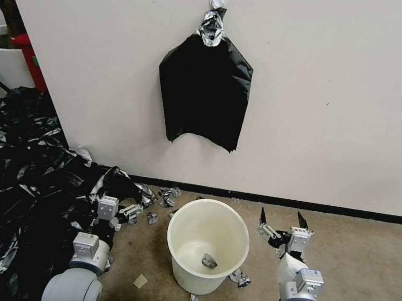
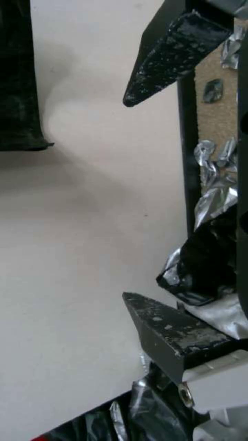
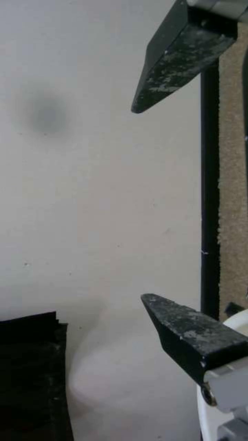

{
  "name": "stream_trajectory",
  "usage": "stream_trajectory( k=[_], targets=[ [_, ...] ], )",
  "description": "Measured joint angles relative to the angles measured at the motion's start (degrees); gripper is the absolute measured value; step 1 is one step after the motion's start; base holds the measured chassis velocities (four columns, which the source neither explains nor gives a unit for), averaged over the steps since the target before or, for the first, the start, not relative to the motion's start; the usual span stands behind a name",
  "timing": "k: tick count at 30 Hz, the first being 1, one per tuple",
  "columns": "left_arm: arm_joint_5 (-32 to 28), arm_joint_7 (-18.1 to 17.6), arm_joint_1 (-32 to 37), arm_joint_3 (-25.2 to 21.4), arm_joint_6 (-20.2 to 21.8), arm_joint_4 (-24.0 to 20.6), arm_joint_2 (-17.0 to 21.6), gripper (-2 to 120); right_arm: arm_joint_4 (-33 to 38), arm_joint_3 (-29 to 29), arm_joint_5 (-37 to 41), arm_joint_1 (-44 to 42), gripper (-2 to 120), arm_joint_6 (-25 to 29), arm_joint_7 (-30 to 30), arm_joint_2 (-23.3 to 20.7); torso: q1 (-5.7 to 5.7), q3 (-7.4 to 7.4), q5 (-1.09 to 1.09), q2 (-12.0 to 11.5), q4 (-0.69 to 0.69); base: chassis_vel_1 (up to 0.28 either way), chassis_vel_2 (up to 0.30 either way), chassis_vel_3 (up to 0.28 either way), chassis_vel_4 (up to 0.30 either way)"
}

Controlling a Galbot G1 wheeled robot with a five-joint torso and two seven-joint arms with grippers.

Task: Place a trash bag onto the trash bin.

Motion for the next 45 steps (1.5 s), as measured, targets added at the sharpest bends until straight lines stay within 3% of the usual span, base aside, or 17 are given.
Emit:
stream_trajectory(
  k=[7,11,15,17,18,19,20,22,25,27,33,35,37,38,41,42,45],
  targets=[
    [-0.3,-0.1,0.1,0.0,-0.1,0.0,0.1,100,0.0,-0.1,0.0,-0.1,100,0.0,0.2,0.0,0.00,0.00,0.00,0.0,0.00,0.000,0.000,0.000,0.000],
    [-4.7,-1.4,1.0,-0.1,-1.9,-2.3,1.6,100,1.7,-1.2,0.5,-1.3,100,0.9,3.3,-0.6,0.00,0.00,0.01,0.0,0.00,0.000,0.000,0.000,0.000],
    [-13.4,-3.6,3.2,-0.5,-6.2,-7.0,4.8,100,6.6,-4.5,2.1,-4.9,100,3.8,12.1,-2.5,0.00,0.00,0.01,0.0,0.00,0.000,0.000,0.000,0.000],
    [-13.6,-2.7,3.3,-1.0,-7.2,-7.3,5.1,100,7.7,-5.2,2.4,-5.6,100,4.4,14.0,-2.9,0.00,0.00,0.00,0.0,0.00,0.000,0.000,0.000,0.000],
    [-13.6,-0.6,3.6,-2.0,-9.3,-8.1,5.7,100,8.6,-5.7,2.6,-6.4,100,5.2,15.2,-3.2,0.00,0.00,-0.07,0.0,-0.01,0.000,0.000,0.000,0.000],
    [-13.5,0.9,3.7,-2.7,-10.9,-8.6,6.0,100,8.6,-5.9,2.5,-6.4,100,6.2,15.4,-3.4,0.00,-0.01,0.04,0.0,-0.01,0.000,0.000,0.000,0.000],
    [-13.5,0.9,3.7,-2.7,-10.9,-8.6,6.0,100,8.6,-5.9,2.5,-6.4,100,6.2,15.4,-3.4,0.00,-0.01,0.04,0.0,-0.01,0.000,0.000,0.000,0.000],
    [-12.7,1.9,4.0,-3.1,-12.0,-8.8,6.0,100,8.2,-7.0,1.3,-6.6,100,11.1,15.8,-4.4,0.00,0.00,-0.06,0.0,0.00,0.000,0.000,0.000,0.000],
    [-11.6,2.1,4.2,-3.2,-12.3,-8.9,5.8,100,7.3,-7.8,-0.1,-6.2,100,13.5,14.4,-4.8,0.00,0.00,0.04,0.0,0.00,0.000,0.000,0.000,0.000],
    [-10.2,2.0,4.3,-3.2,-12.5,-8.8,5.5,100,6.3,-8.0,-0.6,-5.4,100,15.4,12.2,-5.1,0.00,0.00,-0.02,0.0,0.00,0.000,0.000,0.000,0.000],
    [-9.0,-0.8,4.7,-2.8,-13.1,-8.2,4.6,100,2.2,-8.4,1.6,-2.0,100,19.5,7.6,-5.8,0.00,0.00,0.01,0.0,-0.01,0.000,0.000,0.000,0.000],
    [-9.9,-3.2,5.0,-2.1,-13.9,-8.1,4.3,100,-0.2,-9.7,5.3,0.8,100,21.2,6.4,-6.5,0.00,0.00,0.00,0.0,0.00,0.000,0.000,0.000,0.000],
    [-13.5,-5.2,5.1,-1.1,-16.5,-8.0,3.9,100,-2.0,-13.3,13.9,5.3,100,22.0,4.6,-7.1,0.00,0.00,0.00,0.0,-0.01,0.000,0.000,0.000,0.000],
    [-13.5,-5.2,5.1,-1.1,-16.5,-8.0,3.9,100,-2.0,-13.3,13.9,5.3,100,22.0,4.6,-7.1,0.00,0.00,0.00,0.0,-0.01,0.000,0.000,0.000,0.000],
    [-16.8,-5.7,5.7,-0.8,-19.5,-7.8,3.3,100,-5.1,-19.6,30.4,15.2,100,22.0,2.1,-7.1,0.00,0.01,0.00,0.0,0.01,0.000,0.000,0.000,0.000],
    [-16.8,-5.7,5.7,-0.8,-19.5,-7.8,3.3,100,-5.1,-19.6,30.4,15.2,100,22.0,2.1,-7.1,0.00,0.01,0.00,0.0,0.01,0.000,0.000,0.000,0.000],
    [-16.9,-5.7,6.6,-1.6,-20.6,-7.7,2.1,100,-10.0,-24.6,44.2,26.8,100,20.7,1.0,-5.3,0.00,0.01,0.00,0.0,0.01,0.000,0.000,0.000,0.000]
  ],
)
